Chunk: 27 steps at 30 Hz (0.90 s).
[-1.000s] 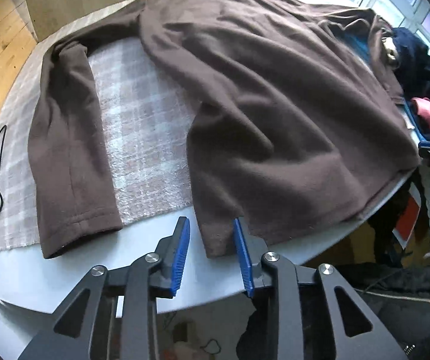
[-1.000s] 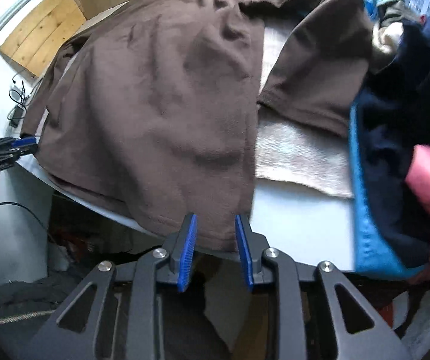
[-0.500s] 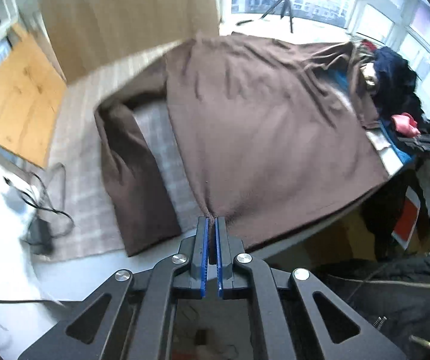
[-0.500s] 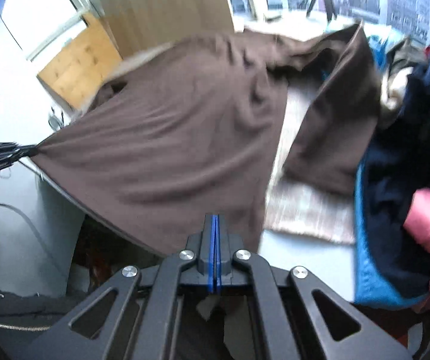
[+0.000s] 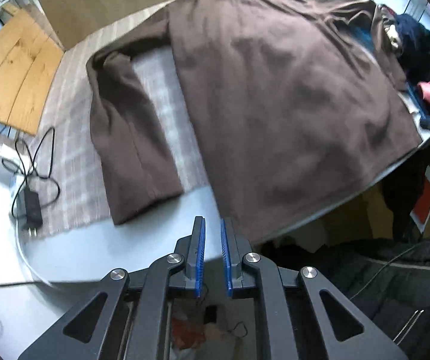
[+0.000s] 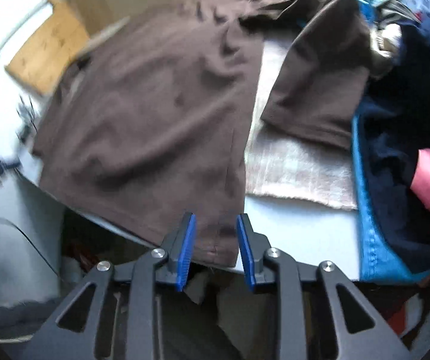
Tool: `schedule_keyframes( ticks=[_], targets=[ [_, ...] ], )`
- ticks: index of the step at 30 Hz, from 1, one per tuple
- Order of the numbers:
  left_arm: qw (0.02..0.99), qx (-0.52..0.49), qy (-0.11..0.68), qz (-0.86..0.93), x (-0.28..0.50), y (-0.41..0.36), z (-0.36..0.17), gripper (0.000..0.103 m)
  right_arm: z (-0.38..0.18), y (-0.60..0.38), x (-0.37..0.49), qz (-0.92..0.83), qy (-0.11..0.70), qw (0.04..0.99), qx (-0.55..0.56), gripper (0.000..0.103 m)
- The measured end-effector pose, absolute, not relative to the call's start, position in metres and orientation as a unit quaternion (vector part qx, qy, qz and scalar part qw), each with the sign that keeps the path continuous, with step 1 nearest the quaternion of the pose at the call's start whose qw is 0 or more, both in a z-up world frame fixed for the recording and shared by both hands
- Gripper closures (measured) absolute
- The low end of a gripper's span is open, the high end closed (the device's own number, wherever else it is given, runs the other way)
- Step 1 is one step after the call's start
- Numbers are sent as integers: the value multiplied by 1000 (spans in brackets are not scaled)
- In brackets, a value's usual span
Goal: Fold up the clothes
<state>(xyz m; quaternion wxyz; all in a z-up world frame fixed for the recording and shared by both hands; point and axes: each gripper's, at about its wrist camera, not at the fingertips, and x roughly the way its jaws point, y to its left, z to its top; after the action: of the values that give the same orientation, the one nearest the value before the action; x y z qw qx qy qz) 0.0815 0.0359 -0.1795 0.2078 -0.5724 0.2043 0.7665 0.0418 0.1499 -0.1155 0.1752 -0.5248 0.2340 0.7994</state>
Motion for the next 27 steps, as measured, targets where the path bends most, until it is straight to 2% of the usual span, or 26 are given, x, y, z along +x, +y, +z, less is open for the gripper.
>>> schedule_keyframes(
  ticks=[1,3,7,9,11,12,17,20,24,25,26,27],
  targets=[
    [214,-571,206,765,80,43,-179,92,-109,156,37,802,226,183,-522,75],
    [229,-568,208,762,74,58,-175,92,-97,167,28,806,209,199,-517,103],
    [295,-550,194,757,77,108,-163,94,-72,190,9,813,176,229,-505,102],
    [347,-530,185,751,85,148,-159,93,-59,201,0,816,160,245,-499,96],
    [401,-526,156,733,88,190,-162,92,-47,213,-10,818,143,260,-493,60],
    [425,-526,144,723,91,211,-164,92,-40,218,-14,819,134,267,-489,54],
    [484,-521,154,686,123,318,-186,85,-41,288,-53,796,111,349,-482,52],
    [488,-512,202,677,146,366,-203,85,-66,329,-64,764,114,387,-504,52],
    [453,-497,246,698,159,396,-228,85,-98,347,-72,751,61,358,-552,53],
    [445,-502,239,702,158,396,-233,85,-102,348,-71,759,52,335,-555,59],
    [439,-500,226,712,158,397,-235,87,-101,350,-68,769,52,315,-554,83],
    [433,-495,217,721,157,397,-235,96,-97,353,-64,779,57,295,-550,92]
  ],
)
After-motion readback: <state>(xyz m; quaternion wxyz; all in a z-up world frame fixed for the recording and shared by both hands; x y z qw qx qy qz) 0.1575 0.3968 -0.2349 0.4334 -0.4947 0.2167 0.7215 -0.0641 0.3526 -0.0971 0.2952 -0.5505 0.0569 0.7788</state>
